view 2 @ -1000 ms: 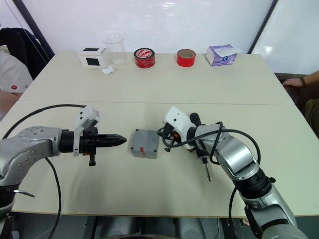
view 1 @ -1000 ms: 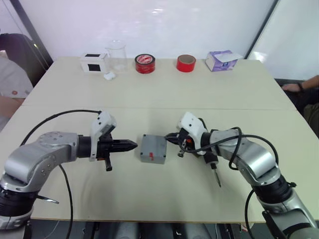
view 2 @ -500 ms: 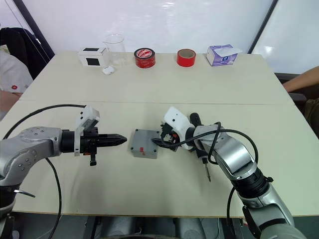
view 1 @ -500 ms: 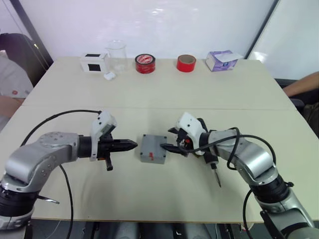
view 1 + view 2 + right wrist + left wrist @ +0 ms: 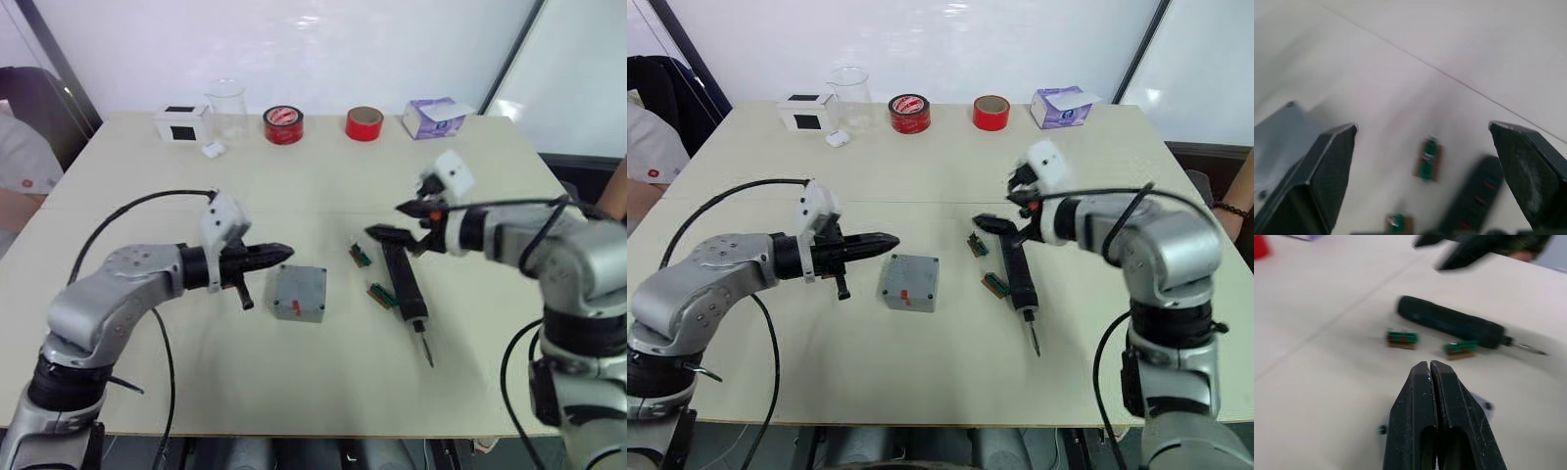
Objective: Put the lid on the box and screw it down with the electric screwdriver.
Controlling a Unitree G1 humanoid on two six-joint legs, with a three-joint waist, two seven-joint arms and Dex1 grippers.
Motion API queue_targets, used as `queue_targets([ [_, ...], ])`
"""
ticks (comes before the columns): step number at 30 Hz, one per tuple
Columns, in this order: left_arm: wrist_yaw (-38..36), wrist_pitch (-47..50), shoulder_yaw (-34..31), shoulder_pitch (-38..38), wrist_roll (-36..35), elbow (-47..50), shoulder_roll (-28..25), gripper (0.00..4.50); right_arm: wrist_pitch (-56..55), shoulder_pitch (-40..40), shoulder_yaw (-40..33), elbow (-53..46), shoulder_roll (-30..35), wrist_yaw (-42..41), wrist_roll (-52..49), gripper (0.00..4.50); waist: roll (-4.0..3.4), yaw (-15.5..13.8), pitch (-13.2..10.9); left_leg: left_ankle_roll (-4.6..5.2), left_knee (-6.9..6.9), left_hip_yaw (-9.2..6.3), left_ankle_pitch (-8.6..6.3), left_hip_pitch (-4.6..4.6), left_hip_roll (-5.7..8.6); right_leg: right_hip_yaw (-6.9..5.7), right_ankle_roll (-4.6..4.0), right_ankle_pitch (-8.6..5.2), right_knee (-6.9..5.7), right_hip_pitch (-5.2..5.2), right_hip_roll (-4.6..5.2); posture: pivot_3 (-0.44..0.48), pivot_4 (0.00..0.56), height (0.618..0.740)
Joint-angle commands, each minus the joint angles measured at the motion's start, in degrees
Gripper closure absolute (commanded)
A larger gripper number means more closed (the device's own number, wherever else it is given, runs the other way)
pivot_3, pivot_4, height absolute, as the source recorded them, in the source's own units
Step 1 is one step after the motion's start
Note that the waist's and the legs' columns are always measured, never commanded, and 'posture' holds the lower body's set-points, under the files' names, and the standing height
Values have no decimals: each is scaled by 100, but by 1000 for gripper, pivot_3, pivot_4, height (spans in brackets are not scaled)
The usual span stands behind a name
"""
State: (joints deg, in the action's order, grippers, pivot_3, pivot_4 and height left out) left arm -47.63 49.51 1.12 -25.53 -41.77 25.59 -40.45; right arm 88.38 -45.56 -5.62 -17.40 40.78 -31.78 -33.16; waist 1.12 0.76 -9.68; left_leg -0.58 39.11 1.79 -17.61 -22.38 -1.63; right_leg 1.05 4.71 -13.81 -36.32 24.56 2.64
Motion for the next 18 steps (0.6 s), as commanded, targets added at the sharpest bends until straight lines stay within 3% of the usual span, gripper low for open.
queue_targets([
  [1, -338, 229, -224, -287, -678, 54, 61, 4500, 412, -193, 606, 1089, 795, 224, -986, 80, 3, -18, 1, 0, -1, -2, 0, 0, 0, -2, -7, -4, 3, -2, 1, 0, 150, 740],
  [9, -214, 155, -80, -76, -573, 390, 50, 4500, 412, -447, 1649, 1729, 1493, 664, -2491, 80, -1, 26, -1, 8, -2, 10, -4, -2, 3, 16, 11, 6, 10, 2, -4, 0, 150, 740],
  [18, 165, 142, -208, 383, -614, 684, 149, 4500, 412, -668, 2284, 1964, 1588, 1236, -3073, 80, -1, -10, -1, 8, 0, 10, -5, -4, 2, 16, 11, 5, 12, 3, -4, 0, 150, 740],
])
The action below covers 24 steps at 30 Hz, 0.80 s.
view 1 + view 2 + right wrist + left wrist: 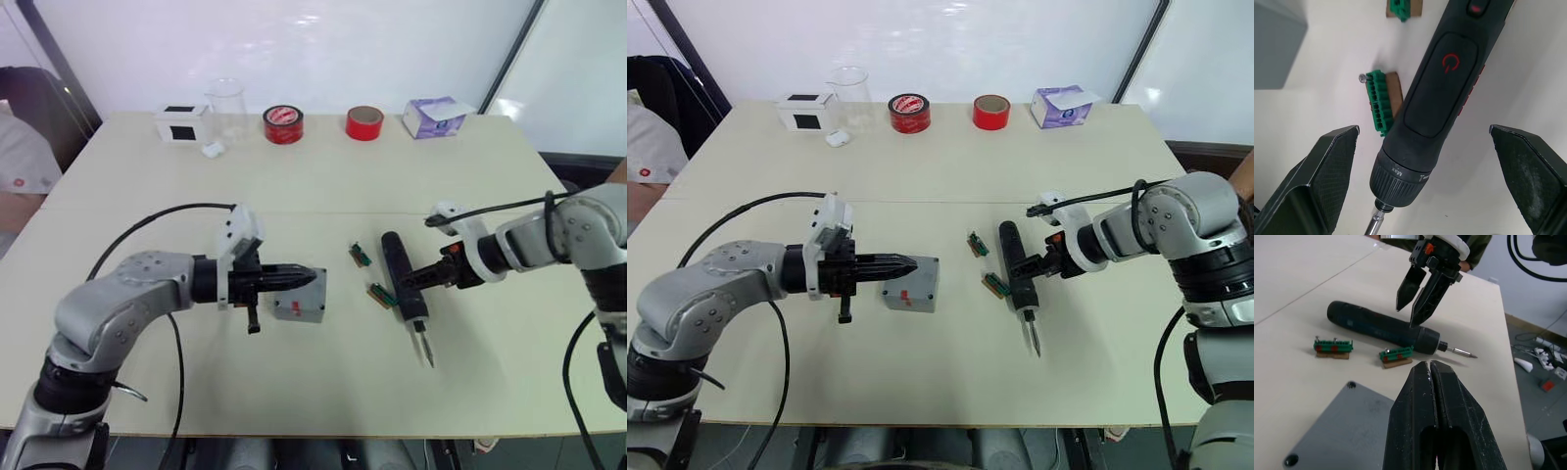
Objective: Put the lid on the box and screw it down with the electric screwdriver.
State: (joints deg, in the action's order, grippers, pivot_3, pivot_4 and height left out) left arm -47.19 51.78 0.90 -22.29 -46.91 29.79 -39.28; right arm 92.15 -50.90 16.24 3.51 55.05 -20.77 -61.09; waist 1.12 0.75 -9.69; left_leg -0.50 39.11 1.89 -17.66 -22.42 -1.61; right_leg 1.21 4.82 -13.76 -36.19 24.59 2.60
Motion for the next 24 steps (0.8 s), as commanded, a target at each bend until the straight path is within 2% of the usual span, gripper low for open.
queue_targets([
  [1, 165, -79, -213, 96, -128, 297, 42, 4500, 35, -97, 158, -194, 203, 175, -346, 80, 0, -10, 0, 0, 0, -1, 0, -1, 0, -1, 0, 0, 1, 0, 1, 0, 150, 740],
  [7, 365, -84, -232, 257, -169, 429, 126, 4500, 35, 243, 329, -575, 423, 323, -392, 80, 0, -8, 0, 0, 1, -1, 0, -4, 0, -2, -1, 0, 5, 0, 4, 0, 150, 740],
  [24, 558, -125, -125, 260, -118, 387, 265, 4500, 35, 482, 452, -377, 198, 663, -5, 80, 0, -10, 0, 0, 1, -1, 0, -3, 1, -2, -1, -1, 5, 0, 1, 0, 150, 740],
])
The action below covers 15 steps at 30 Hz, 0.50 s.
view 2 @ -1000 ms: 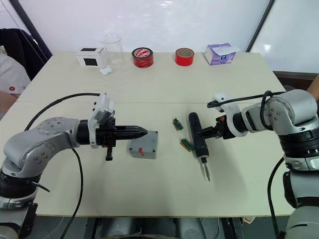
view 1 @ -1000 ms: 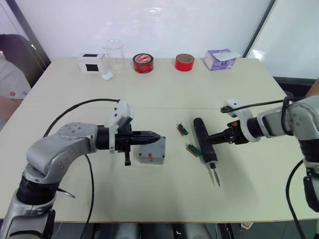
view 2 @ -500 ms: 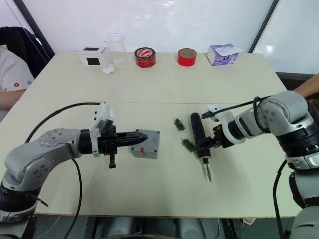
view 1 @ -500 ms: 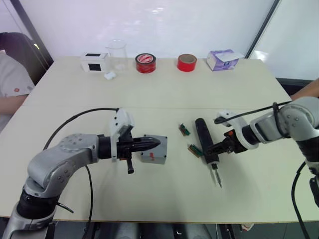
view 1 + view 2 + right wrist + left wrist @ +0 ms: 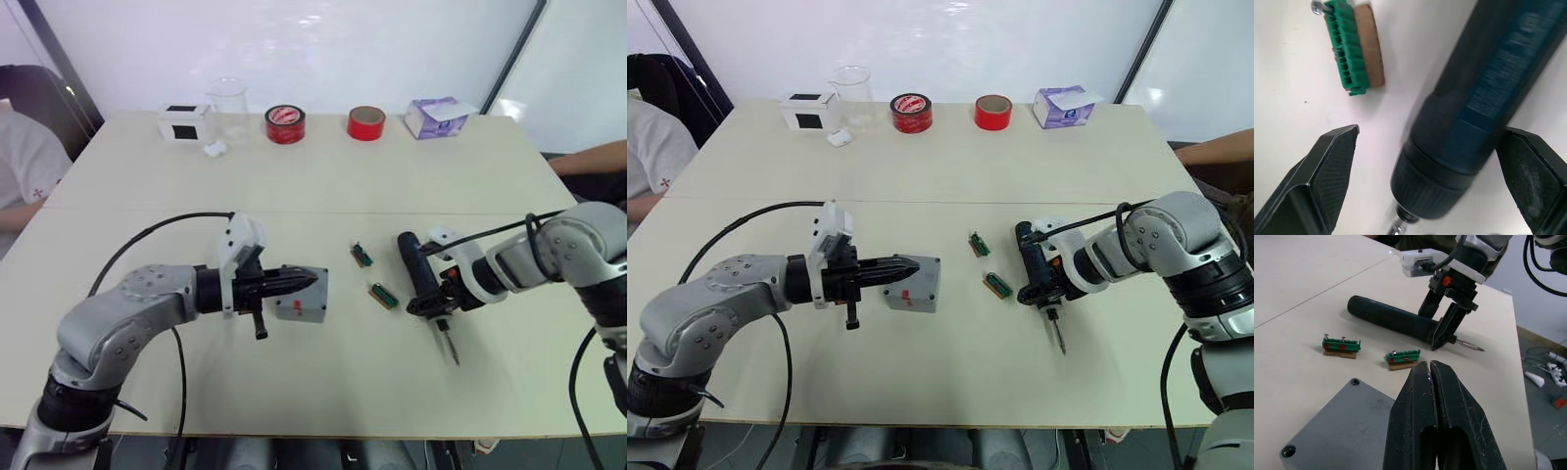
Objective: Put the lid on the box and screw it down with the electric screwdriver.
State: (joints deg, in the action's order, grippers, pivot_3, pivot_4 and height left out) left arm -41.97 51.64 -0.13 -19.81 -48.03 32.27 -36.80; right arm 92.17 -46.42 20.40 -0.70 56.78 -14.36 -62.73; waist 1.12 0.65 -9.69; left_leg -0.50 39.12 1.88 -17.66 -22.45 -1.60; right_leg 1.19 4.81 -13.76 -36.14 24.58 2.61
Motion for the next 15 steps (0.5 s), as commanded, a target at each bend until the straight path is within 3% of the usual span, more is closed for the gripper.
queue_targets([
  [1, 47, -112, -15, 20, 0, 145, 19, 4500, 33, 52, 67, 53, 32, 7, 217, 80, 1, 2, 1, 0, 0, 0, 0, 0, 0, 0, 0, 0, 0, 0, 1, 0, 150, 740],
  [3, 67, -112, -7, 23, 2, 149, 26, 4500, 33, 84, 169, 13, 51, -29, 399, 518, 2, -1, 1, 0, 1, 0, 0, 0, 0, 0, -1, 0, 0, -1, 1, 0, 150, 740],
  [10, 153, -141, 11, 2, 41, 126, 74, 4500, 33, 249, 437, 102, 81, -310, 913, 2710, 10, -12, 6, 0, 1, -1, 0, 0, 1, -1, -3, -2, 3, -4, 2, 0, 150, 740],
  [15, 232, -156, -42, 65, 25, 150, 107, 4500, 22, 299, 338, 517, 45, -460, 1535, 2730, 29, -31, 18, 0, 4, -9, 0, 5, 3, -5, -14, -8, 5, -17, 5, 0, 150, 740],
])
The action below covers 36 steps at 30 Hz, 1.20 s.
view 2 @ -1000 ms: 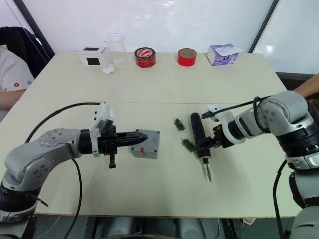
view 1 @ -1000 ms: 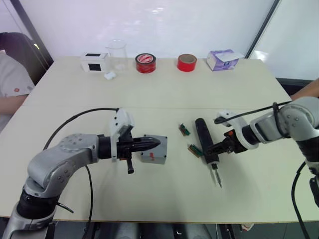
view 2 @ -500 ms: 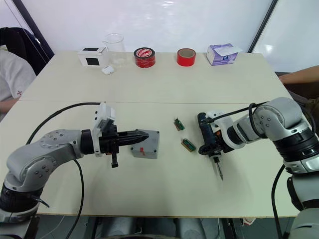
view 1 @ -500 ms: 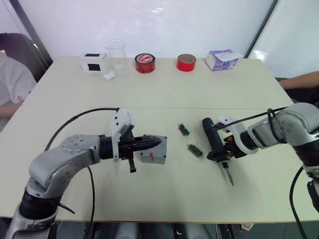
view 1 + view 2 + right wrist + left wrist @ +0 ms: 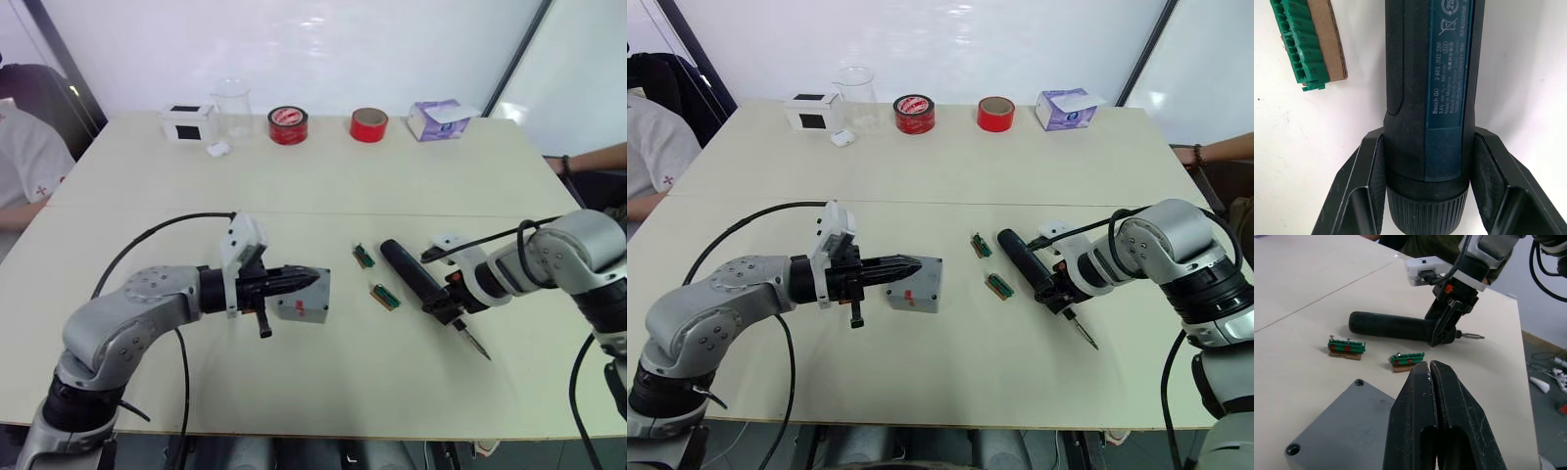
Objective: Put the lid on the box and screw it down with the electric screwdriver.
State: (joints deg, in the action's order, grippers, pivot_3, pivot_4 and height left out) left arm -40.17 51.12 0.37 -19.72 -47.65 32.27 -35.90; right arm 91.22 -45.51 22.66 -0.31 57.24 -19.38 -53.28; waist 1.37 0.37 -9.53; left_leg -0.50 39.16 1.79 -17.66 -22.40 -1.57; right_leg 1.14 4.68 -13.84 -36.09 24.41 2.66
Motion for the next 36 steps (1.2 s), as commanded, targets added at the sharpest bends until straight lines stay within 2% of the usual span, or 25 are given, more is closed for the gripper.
queue_targets([
  [1, 69, -110, -98, 63, -21, 152, 19, 4500, 111, 188, 72, 552, -23, 18, 713, 2730, 12, -5, 8, 0, 1, -1, 0, 1, 0, 0, -2, -1, 1, -3, 1, 0, 150, 740],
  [6, 70, -185, -104, 107, 12, 105, -4, 4500, 128, -332, -832, 1250, -490, 216, 1075, 2730, 44, 12, 27, 0, 10, -6, 0, 5, 4, 15, -8, 1, 5, -19, 5, 0, 150, 740],
  [11, -68, -197, -181, 108, 75, -72, -177, 4500, 124, -815, -2092, 1168, -1045, 652, 1293, 2730, 1, 30, 1, -2, 11, 2, 2, -6, 22, 33, -2, 9, 2, -1, 7, 0, 150, 740],
  [13, -31, -103, -220, 80, 6, -181, -179, 4500, -94, -911, -3044, 1130, -1526, 881, 1325, 2730, -17, 63, -10, -2, 2, 4, 2, -18, 23, 35, 18, 20, -3, 22, -5, 0, 150, 740],
  [15, -74, -99, -228, 44, 21, -272, -226, 4500, -375, -891, -3821, 881, -1898, 1116, 1382, 2730, -22, 60, -13, -2, -6, 3, 2, -17, 10, 34, 25, 24, -11, 31, -21, 0, 150, 740],
  [18, -5, -115, -318, -153, 72, -575, -169, 4500, -1655, -673, -4874, 98, -2516, 1362, 1270, 2730, -35, 22, -20, -2, -19, -11, 2, -27, -7, 22, 21, 22, -11, 40, -40, 0, 150, 740],
  [19, 112, -107, -350, -242, 109, -695, -103, 4500, -1918, -645, -5332, -140, -2795, 1477, 1081, 2730, -38, 9, -20, -2, -18, -14, 2, -42, -8, 18, 21, 22, -13, 53, -40, 0, 150, 740],
  [21, 229, -97, -378, -346, 161, -845, -55, 4500, -2291, -572, -5771, -518, -3164, 1583, 877, 2730, -41, 10, -19, -6, -3, -19, 4, -88, -8, 9, 24, 24, -19, 90, -33, 0, 150, 740],
  [26, 514, -391, -298, -649, 569, -1194, 177, 4500, -2892, 31, -5730, -1789, -3985, 1405, 204, 2730, -43, 33, -19, -13, -4, -11, 8, -99, 3, 15, 26, 25, -15, 96, 0, 0, 150, 740],
  [32, -277, -181, -108, -680, 409, -1357, -109, 4500, -3175, 616, -5078, -2500, -4412, 1188, -247, 2730, -59, 73, -26, -19, -3, -6, 12, -92, 5, 20, 35, 30, -25, 99, -11, 0, 150, 740],
  [36, -688, -219, 98, -652, 611, -1367, -365, 4500, -3770, 1172, -4194, -2912, -4386, 603, 176, 2730, -58, 60, -26, -21, -3, -12, 14, -91, 4, 16, 34, 29, -27, 99, -20, 0, 150, 740],
])
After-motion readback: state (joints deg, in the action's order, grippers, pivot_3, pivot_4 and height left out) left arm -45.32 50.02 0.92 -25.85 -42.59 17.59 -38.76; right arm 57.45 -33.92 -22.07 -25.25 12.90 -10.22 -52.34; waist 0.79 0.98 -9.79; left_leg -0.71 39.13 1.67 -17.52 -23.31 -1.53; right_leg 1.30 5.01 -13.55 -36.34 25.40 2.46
